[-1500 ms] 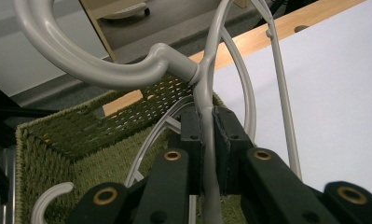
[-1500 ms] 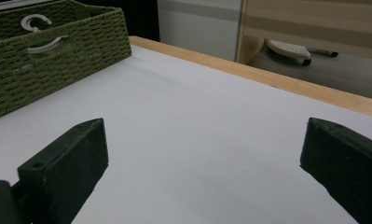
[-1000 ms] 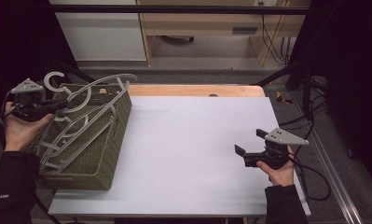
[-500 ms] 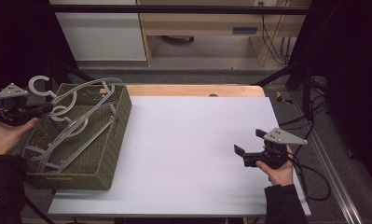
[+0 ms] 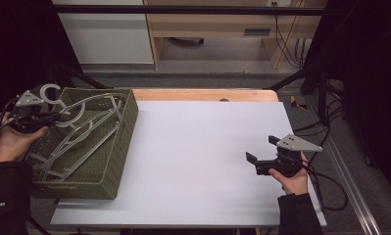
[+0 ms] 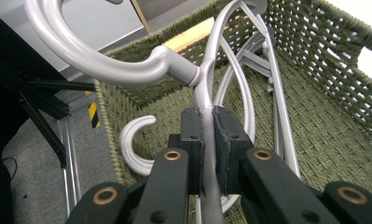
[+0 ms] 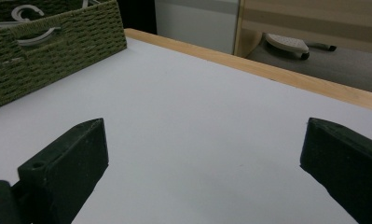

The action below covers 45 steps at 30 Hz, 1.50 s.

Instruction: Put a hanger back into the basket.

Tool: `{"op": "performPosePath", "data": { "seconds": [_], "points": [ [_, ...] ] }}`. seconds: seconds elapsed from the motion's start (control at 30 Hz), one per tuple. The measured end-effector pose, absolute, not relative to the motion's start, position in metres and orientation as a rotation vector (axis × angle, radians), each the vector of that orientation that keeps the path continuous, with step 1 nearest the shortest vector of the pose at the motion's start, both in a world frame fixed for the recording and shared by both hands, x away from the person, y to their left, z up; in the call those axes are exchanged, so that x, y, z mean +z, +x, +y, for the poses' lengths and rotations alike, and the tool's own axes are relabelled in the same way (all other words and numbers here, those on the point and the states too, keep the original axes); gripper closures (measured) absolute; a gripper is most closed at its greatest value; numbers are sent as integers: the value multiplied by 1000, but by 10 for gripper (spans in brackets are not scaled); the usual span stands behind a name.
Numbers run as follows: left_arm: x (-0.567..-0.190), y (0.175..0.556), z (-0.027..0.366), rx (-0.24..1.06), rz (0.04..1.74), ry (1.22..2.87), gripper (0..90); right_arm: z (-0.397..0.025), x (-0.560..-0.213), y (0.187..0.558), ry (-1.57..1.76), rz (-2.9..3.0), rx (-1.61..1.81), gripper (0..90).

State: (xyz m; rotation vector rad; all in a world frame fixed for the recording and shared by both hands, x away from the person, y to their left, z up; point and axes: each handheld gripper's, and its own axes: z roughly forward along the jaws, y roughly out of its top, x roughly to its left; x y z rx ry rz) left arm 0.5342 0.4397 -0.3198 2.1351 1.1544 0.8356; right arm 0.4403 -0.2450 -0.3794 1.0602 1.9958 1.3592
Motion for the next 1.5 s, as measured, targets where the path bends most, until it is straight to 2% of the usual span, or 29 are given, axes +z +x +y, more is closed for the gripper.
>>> {"op": "performPosePath", "data": {
  "seconds": [0.47, 1.13, 1.3, 1.5],
  "points": [
    [-358, 536, 439, 744, 1223, 2065, 824, -244, -379, 440, 1059, 1996, 1363, 10],
    [-371, 544, 434, 776, 1387, 2182, 812, -245, -376, 438, 1051, 1985, 1378, 10],
    [-378, 547, 433, 686, 1432, 2209, 811, -245, -376, 437, 1050, 1981, 1380, 10],
    [-377, 544, 432, 690, 1426, 2209, 801, -245, -375, 437, 1048, 1982, 1383, 10]
  ]
}}
